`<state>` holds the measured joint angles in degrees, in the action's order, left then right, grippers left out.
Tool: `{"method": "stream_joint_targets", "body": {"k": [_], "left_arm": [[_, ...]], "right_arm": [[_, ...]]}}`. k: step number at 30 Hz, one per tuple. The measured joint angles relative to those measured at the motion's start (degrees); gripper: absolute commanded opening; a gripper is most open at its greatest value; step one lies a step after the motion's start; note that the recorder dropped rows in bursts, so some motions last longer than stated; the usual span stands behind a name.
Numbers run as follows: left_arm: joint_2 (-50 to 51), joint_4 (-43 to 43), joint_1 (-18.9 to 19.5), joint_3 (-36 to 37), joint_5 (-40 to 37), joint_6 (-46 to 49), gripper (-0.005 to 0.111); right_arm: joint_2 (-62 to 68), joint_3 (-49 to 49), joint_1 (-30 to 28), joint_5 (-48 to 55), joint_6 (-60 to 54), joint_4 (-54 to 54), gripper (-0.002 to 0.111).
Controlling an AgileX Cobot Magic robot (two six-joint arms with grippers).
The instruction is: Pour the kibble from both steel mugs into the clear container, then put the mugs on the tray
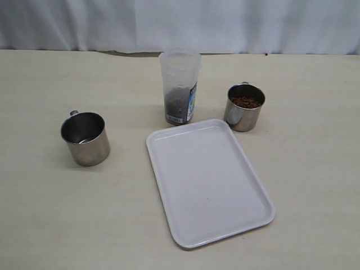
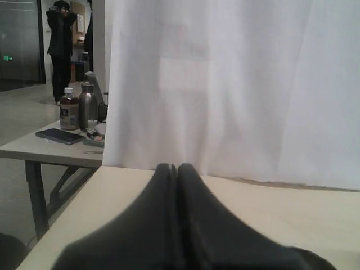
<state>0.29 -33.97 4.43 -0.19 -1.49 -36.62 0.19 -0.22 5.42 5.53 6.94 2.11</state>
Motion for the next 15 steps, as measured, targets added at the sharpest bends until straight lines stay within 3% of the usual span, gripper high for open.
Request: {"method": "stream_joint_targets", "body": {"k": [9,15], "left_arm": [[-0.1,2.0,0.0,0.0,-0.2,1.1,0.000],[-0.1,26.7,0.0,0.0,-1.5,26.3,0.000]], "right_arm": [[0.0,0.0,0.0,0.0,0.0,0.0,0.005],[0.0,0.0,0.0,0.0,0.0,0.0,0.005]]}}
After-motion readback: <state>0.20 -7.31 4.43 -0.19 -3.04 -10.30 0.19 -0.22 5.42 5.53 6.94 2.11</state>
